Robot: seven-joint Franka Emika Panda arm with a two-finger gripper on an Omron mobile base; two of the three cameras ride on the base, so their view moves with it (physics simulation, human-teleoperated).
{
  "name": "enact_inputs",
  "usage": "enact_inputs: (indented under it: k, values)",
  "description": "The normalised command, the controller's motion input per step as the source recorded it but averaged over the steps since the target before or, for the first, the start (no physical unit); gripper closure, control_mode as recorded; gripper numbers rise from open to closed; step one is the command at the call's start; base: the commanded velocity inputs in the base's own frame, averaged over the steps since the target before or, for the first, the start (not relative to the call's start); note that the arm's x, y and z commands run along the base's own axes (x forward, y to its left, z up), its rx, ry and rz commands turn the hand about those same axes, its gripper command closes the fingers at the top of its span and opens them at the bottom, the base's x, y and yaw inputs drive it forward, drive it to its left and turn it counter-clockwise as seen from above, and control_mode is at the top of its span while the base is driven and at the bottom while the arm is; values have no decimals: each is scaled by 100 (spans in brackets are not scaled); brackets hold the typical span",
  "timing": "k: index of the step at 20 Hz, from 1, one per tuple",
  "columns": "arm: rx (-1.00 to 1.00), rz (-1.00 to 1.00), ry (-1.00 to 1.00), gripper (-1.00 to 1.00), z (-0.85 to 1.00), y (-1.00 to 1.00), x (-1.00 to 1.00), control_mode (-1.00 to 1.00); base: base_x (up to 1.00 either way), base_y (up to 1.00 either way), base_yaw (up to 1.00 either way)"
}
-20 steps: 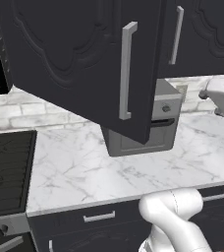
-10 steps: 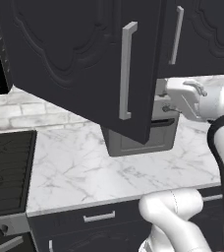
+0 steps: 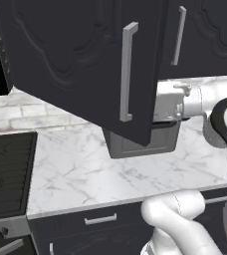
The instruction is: Open the cabinet directly in front. Then move the beer and the cup to the dining counter with the candle on it.
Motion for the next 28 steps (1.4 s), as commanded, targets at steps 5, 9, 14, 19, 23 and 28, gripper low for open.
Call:
enact_inputs:
  k: [5,9,14,19,23,28]
  values:
    - [0,50,0,-100,-4,98,-11,-100,0,0,0]
    - [0,44,-2,-100,-9,100,-14,-100,0,0,0]
    - [1,32,-10,-100,-14,100,-17,-100,0,0,0]
    - [0,3,-21,-100,-19,81,-14,-100,0,0,0]
    - [-2,-8,0,-100,-19,9,6,-100,0,0,0]
    - [-19,-8,-11,-100,-32,74,35,-100,0,0,0]
